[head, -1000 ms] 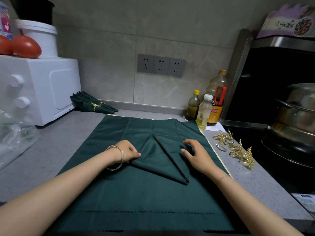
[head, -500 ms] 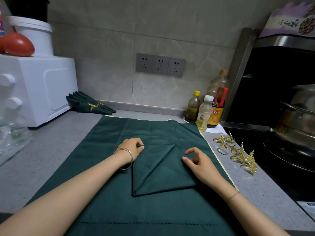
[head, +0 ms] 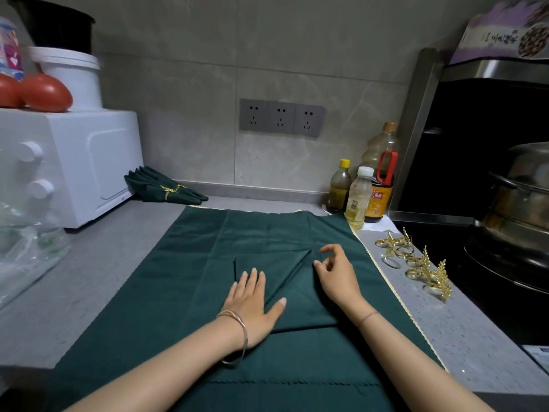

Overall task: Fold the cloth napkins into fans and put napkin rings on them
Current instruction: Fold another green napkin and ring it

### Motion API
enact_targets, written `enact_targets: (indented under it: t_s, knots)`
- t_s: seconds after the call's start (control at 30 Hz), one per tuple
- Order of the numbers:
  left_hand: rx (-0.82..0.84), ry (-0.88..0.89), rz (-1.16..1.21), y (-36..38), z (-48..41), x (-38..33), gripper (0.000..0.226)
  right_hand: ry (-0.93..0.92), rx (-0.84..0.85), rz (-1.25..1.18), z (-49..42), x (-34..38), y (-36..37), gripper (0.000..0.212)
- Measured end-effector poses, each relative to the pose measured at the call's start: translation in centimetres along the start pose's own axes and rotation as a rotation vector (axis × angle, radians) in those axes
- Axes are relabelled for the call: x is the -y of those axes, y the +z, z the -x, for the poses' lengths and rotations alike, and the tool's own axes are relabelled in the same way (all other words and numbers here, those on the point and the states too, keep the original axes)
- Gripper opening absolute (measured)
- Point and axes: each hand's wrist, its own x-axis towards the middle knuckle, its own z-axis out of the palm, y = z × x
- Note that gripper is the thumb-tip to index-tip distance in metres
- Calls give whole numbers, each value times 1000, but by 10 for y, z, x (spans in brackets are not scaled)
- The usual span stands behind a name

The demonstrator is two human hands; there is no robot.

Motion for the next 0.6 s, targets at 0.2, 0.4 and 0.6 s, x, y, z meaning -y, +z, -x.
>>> enact_targets:
  t_s: [0.2,0.4,0.6]
  knots:
    - [-33,6,-76,7,-1,-5,59,-14,7,113,2,-4,3,14]
    - [-63,-4,-80,8,1,-5,55,-471,97,358,7,5,-6,31]
    - [-109,-17,-101,11,1,-6,56,-533,710,521,27,16,1,43]
